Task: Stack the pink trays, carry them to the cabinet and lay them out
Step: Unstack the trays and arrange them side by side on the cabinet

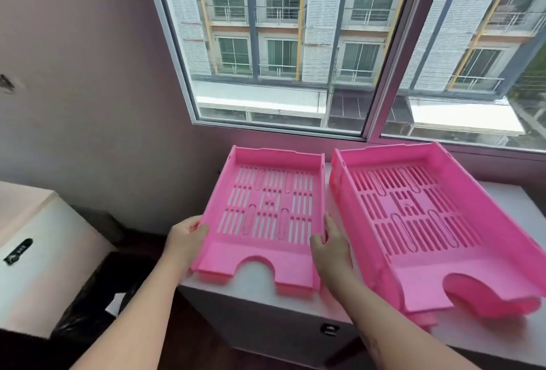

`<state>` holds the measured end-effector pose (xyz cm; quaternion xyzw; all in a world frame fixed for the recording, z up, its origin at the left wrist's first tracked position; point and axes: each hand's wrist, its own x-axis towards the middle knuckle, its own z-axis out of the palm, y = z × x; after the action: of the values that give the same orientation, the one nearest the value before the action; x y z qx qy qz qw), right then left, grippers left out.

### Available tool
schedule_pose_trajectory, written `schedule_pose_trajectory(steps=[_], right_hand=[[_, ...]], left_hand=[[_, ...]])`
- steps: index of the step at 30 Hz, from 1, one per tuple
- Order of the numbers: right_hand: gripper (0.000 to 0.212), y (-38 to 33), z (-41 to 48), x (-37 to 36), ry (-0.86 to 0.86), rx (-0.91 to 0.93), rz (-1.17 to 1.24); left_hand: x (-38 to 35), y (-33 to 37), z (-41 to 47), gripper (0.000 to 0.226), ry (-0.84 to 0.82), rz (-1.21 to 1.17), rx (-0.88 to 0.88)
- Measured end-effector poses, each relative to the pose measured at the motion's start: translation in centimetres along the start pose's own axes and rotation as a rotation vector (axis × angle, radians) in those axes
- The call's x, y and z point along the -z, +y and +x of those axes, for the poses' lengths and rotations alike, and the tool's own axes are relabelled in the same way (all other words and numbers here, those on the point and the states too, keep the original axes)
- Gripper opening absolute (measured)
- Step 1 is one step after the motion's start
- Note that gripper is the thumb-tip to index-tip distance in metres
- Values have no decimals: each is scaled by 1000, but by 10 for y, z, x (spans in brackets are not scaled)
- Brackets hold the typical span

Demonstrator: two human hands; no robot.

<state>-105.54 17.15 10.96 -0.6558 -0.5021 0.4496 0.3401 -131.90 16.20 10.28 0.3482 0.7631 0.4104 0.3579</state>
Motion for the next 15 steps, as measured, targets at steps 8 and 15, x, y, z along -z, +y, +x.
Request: schedule_pose_trajectory(steps=[8,15], right_hand=[[54,-64,19,64,126,264,-43],[42,-53,45,189,289,312,-284]], left_hand=[[-27,86,-2,42,115,14,-260],[-139,133,-68,38,-87,74,-350]])
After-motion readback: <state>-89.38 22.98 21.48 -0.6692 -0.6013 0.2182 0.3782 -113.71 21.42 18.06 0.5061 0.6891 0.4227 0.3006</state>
